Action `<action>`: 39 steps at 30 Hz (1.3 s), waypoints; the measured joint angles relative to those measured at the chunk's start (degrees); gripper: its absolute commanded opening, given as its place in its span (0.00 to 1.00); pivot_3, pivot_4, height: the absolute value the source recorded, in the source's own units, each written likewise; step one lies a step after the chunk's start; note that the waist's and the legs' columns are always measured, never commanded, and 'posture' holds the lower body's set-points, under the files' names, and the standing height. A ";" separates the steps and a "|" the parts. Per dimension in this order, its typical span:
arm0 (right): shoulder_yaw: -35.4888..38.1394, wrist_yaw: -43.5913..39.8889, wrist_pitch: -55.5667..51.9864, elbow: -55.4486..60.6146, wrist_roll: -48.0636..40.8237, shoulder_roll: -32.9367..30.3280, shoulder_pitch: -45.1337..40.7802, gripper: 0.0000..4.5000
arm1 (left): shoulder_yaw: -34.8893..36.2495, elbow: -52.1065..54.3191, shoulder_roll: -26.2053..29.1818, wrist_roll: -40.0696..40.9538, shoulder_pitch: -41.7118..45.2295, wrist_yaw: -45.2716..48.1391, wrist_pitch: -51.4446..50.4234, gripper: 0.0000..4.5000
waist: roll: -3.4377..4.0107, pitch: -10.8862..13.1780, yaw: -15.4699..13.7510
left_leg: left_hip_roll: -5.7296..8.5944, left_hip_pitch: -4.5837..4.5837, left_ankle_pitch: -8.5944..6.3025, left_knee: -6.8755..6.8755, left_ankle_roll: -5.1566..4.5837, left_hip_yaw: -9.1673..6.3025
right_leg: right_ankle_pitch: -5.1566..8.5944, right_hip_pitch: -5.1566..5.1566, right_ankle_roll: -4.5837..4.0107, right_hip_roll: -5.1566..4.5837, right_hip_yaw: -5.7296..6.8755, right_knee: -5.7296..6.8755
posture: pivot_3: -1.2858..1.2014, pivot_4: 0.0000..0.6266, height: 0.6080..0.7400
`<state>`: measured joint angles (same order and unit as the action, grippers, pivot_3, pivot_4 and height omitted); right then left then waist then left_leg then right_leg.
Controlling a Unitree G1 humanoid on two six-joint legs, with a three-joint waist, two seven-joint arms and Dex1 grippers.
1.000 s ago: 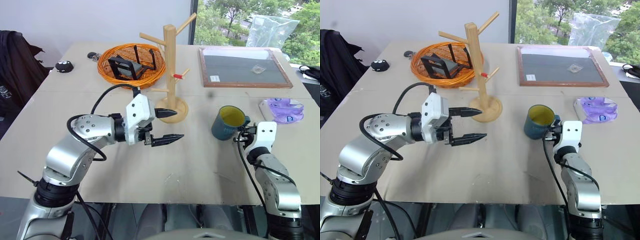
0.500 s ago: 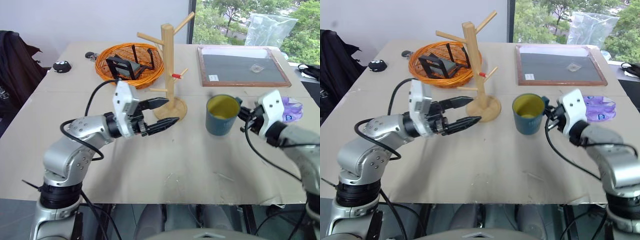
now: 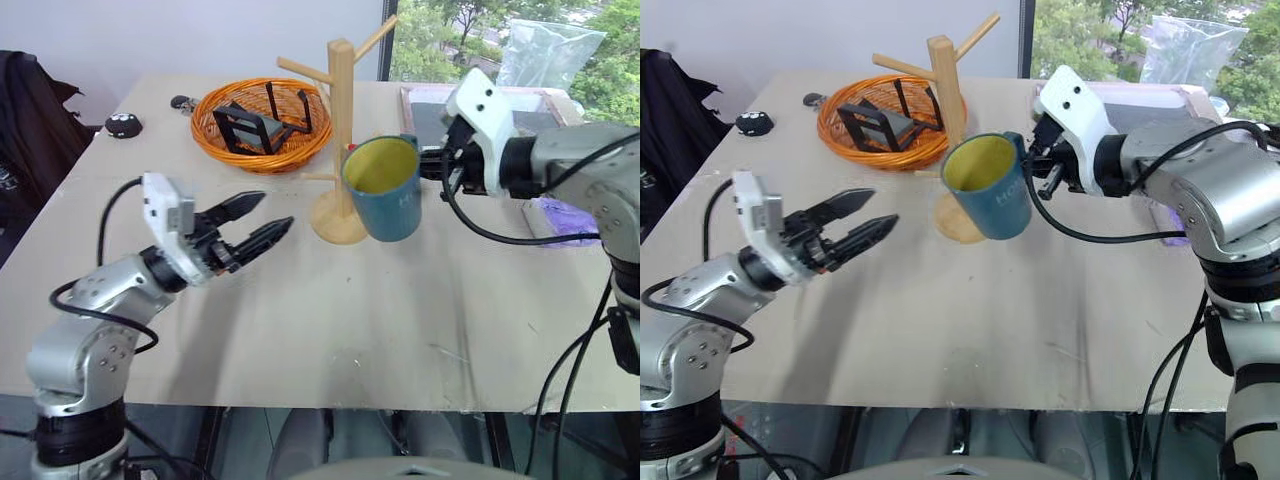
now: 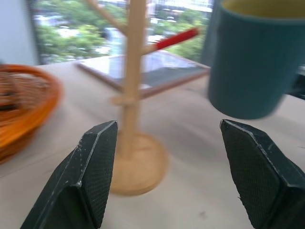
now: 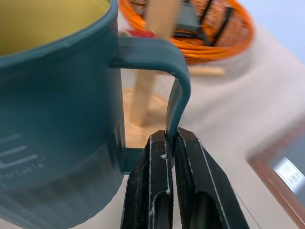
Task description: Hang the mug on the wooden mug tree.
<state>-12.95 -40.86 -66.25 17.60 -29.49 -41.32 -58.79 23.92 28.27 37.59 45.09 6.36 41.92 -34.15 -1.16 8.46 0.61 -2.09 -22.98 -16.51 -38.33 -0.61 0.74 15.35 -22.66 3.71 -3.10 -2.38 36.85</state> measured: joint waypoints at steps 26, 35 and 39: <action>-5.17 3.00 -3.67 -9.41 6.77 10.53 -8.14 0.21 | 2.07 2.02 1.02 1.31 -1.98 -2.16 1.46 0.78 | -0.01 0.01 0.37 | 0.08 0.03 0.01 0.02 0.02 0.11 | -0.01 -0.06 0.01 0.01 0.00 0.08 | 0.52 0.24 0.98; -4.00 3.65 -3.89 -8.87 7.13 11.00 -8.57 0.99 | 0.67 1.94 1.02 1.30 -1.94 -2.09 1.99 0.78 | -0.01 0.01 0.38 | 0.07 0.03 0.01 0.02 0.02 0.11 | -0.01 -0.06 0.01 0.01 0.00 0.08 | 0.52 0.24 0.98; -2.55 2.81 -4.74 -7.99 5.95 10.50 -8.54 0.99 | 0.22 1.94 1.00 1.31 -1.94 -2.07 2.09 0.78 | -0.01 0.01 0.33 | 0.07 0.02 0.01 0.02 0.02 0.10 | -0.01 -0.06 0.01 0.01 0.01 0.08 | 0.52 0.24 0.98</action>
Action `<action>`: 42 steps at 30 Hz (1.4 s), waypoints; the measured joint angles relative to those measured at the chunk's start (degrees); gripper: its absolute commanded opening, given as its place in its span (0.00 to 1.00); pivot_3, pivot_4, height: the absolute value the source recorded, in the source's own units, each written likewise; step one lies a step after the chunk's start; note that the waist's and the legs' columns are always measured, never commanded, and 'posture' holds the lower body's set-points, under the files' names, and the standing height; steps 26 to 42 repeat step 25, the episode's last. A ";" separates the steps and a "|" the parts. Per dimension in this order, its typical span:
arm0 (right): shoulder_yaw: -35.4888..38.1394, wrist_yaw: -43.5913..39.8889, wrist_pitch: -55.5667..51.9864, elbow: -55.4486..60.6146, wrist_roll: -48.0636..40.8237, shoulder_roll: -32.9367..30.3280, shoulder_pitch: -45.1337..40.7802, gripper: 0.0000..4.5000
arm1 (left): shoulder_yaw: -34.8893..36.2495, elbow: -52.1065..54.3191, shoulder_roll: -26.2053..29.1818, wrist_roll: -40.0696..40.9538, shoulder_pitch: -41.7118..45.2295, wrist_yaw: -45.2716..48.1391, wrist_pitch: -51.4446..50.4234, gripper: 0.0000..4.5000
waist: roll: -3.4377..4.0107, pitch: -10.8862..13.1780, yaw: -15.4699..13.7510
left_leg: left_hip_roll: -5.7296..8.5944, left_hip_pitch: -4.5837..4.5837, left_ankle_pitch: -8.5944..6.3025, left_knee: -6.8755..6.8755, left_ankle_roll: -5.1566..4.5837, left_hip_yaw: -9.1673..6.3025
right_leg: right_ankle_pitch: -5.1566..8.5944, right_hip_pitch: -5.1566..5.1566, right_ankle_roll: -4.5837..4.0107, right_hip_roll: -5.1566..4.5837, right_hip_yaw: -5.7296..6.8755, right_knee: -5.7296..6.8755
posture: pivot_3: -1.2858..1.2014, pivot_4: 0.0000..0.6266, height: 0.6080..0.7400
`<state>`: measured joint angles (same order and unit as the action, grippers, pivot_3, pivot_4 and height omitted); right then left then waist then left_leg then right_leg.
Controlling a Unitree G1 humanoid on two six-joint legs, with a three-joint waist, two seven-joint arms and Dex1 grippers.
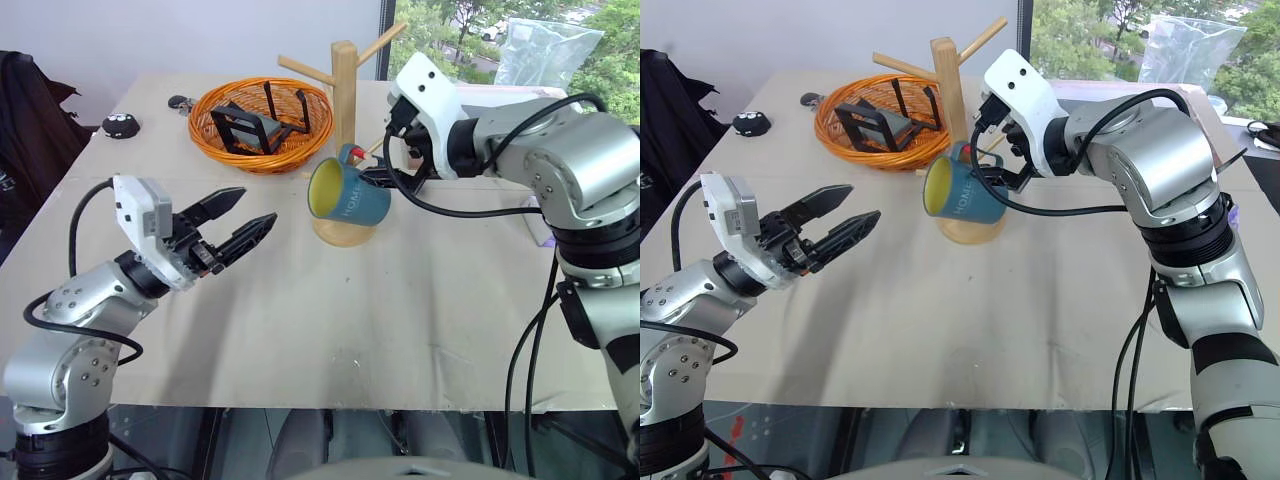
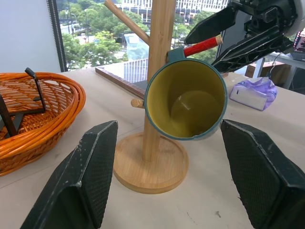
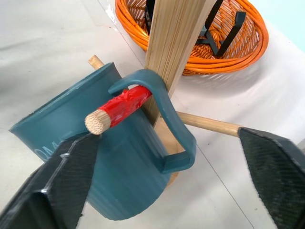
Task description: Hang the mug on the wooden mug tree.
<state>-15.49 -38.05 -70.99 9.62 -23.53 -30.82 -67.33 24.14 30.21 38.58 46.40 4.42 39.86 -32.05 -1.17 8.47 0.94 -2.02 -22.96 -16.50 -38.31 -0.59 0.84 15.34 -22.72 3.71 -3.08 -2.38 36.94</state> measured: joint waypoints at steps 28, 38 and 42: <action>33.87 -10.88 55.14 8.99 0.58 9.58 82.72 0.99 | -20.78 -7.85 -4.71 -27.06 -18.52 -1.91 16.40 0.78 | -0.11 -0.14 0.32 | -0.13 1.25 -0.18 0.10 -0.30 0.32 | 0.04 1.11 -0.01 0.22 -0.27 -0.10 | 0.52 0.24 0.98; 33.87 -10.88 55.14 8.99 0.58 9.58 82.72 0.99 | -20.78 -7.85 -4.71 -27.06 -18.52 -1.91 16.40 0.78 | -0.11 -0.14 0.32 | -0.13 1.25 -0.18 0.10 -0.30 0.32 | 0.04 1.11 -0.01 0.22 -0.27 -0.10 | 0.52 0.24 0.98; 33.87 -10.88 55.14 8.99 0.58 9.58 82.72 0.99 | -20.78 -7.85 -4.71 -27.06 -18.52 -1.91 16.40 0.78 | -0.11 -0.14 0.32 | -0.13 1.25 -0.18 0.10 -0.30 0.32 | 0.04 1.11 -0.01 0.22 -0.27 -0.10 | 0.52 0.24 0.98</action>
